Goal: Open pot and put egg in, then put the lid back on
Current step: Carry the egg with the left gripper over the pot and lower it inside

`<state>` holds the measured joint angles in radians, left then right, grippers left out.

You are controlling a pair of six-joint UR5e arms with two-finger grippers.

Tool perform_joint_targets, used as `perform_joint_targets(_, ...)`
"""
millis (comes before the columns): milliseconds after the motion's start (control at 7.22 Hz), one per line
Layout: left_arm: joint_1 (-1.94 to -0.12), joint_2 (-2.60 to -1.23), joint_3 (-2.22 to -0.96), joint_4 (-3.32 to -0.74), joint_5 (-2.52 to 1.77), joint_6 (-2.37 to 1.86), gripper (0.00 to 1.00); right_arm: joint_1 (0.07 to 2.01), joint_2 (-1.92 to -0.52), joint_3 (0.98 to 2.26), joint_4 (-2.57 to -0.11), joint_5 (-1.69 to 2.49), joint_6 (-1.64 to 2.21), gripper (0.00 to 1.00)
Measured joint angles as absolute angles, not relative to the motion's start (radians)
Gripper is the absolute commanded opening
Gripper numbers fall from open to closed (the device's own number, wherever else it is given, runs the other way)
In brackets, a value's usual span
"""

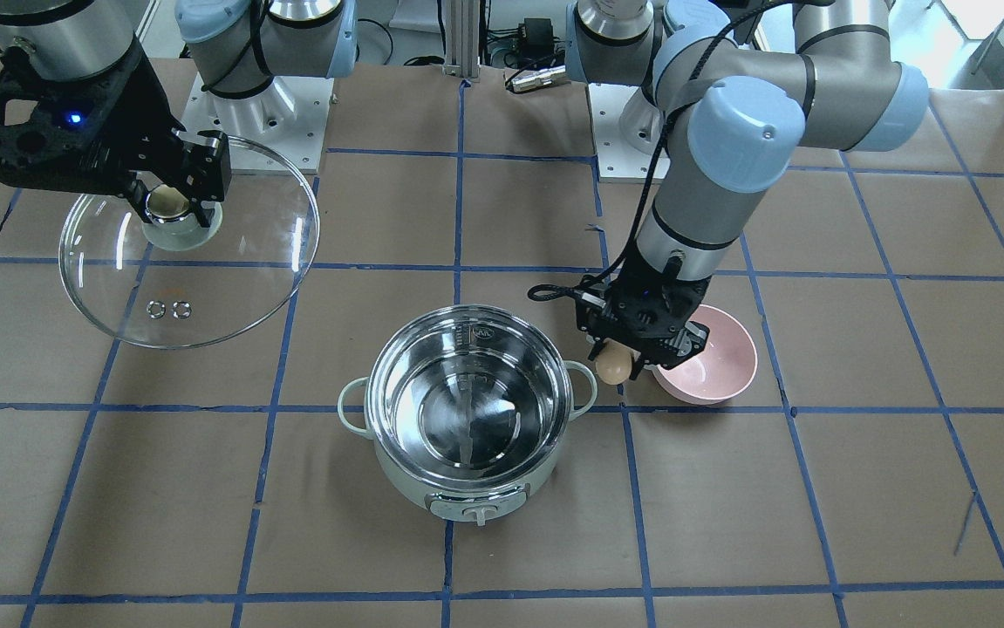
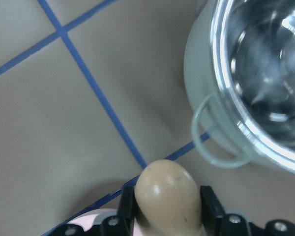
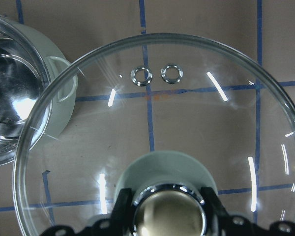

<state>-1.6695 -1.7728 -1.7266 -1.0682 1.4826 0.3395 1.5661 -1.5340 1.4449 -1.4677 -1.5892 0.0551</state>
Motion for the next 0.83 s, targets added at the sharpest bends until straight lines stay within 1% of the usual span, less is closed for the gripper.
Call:
perform_joint_targets(138,-1.718,-1.799,-1.711,-1.062,1.489,0.249,0.20,1.566,-1.534,1.445,-1.463,-1.589,0.056,0.02)
perform_joint_targets(554,-1.790,-1.881,-1.699,-0.990,1.499,0.108,0.21,1.564,-1.534,1.444,-1.448,-1.589,0.053,0.02)
perform_joint_targets(692,-1.806,-1.899,-1.698,-0.968,1.501,0.087,0.22,1.565,-1.534,1.444,-1.447,-1.589,0.052,0.02)
perform_joint_targets(831,-1.817,-1.913,-1.698,-0.949,1.502,0.076,0.27,1.566,-1.534,1.444,-1.446,-1.589,0.051,0.01)
